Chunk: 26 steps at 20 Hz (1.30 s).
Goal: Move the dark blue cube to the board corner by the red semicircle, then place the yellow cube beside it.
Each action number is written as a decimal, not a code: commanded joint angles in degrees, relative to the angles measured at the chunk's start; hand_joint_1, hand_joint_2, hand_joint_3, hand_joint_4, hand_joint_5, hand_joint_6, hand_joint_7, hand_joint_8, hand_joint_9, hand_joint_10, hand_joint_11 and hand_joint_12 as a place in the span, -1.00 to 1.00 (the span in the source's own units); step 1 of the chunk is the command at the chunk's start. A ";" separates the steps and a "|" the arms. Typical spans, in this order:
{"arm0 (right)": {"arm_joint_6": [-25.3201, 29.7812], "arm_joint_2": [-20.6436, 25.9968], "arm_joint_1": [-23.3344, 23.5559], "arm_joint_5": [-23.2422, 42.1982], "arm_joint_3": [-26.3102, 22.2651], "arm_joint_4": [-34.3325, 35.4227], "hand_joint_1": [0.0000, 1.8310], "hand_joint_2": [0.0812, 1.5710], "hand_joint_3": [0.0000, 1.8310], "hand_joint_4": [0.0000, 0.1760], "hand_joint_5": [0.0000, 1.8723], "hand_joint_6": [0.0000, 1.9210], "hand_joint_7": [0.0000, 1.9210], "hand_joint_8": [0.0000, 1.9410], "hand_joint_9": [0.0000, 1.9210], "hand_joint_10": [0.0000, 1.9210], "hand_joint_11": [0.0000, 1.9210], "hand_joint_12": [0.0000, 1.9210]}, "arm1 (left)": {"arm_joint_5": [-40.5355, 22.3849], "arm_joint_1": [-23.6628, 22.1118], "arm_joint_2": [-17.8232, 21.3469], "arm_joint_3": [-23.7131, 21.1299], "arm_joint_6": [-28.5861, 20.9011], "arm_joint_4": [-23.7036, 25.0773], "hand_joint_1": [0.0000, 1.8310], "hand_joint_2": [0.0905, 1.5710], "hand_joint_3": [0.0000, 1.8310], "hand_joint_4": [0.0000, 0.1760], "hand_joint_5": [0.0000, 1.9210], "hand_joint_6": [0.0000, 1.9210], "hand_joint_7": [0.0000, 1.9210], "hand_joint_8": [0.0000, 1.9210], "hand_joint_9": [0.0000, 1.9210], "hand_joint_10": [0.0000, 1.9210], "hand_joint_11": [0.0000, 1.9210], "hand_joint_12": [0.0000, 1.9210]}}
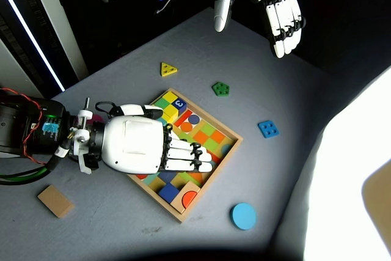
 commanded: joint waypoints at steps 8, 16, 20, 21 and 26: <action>0.03 0.56 -0.80 5.35 2.34 -0.27 -1.00 0.42 -1.00 -0.87 -0.08 -1.00 -0.79 -0.99 -1.00 -1.00 -1.00 -1.00 | -4.73 -0.44 0.12 0.20 0.10 1.97 -1.00 0.31 -1.00 -1.00 -0.94 -1.00 -0.90 -0.99 -0.92 -0.99 -1.00 -0.63; 0.06 0.55 -1.37 5.39 4.97 -0.27 -1.00 0.42 -1.00 -0.92 -0.07 -0.99 -0.77 -0.99 -1.00 -1.00 -1.00 -1.00 | -4.73 -0.44 0.12 0.23 0.10 2.08 -1.00 0.31 -1.00 -1.00 -0.95 -1.00 -0.91 -1.00 -0.93 -1.00 -1.00 -0.69; 0.05 0.60 -1.64 5.43 5.61 -0.27 -1.00 0.43 -1.00 -1.00 -0.10 -1.00 -0.79 -1.00 -1.00 -1.00 -1.00 -1.00 | -4.73 -0.45 0.12 0.23 0.10 2.14 -1.00 0.31 -1.00 -1.00 -0.93 -0.99 -0.90 -1.00 -0.91 -0.99 -1.00 -0.62; 0.03 0.69 -1.76 5.42 5.68 -0.27 -1.00 0.44 -1.00 -1.00 -0.09 -1.00 -0.77 -0.99 -0.99 -0.99 -1.00 -1.00 | -4.73 -0.45 0.12 0.23 0.11 2.15 -1.00 0.31 -1.00 -1.00 -0.93 -1.00 -0.89 -1.00 -0.90 -0.99 -1.00 -0.59; 0.00 1.37 -2.38 5.28 5.66 -0.28 -1.00 0.43 -1.00 -1.00 -0.08 -0.99 -0.76 -0.99 -0.97 -0.99 -1.00 -1.00 | -4.96 -0.47 0.12 0.25 0.11 2.19 -1.00 0.31 -1.00 -1.00 -0.94 -0.99 -0.90 -0.99 -0.92 -1.00 -1.00 -0.63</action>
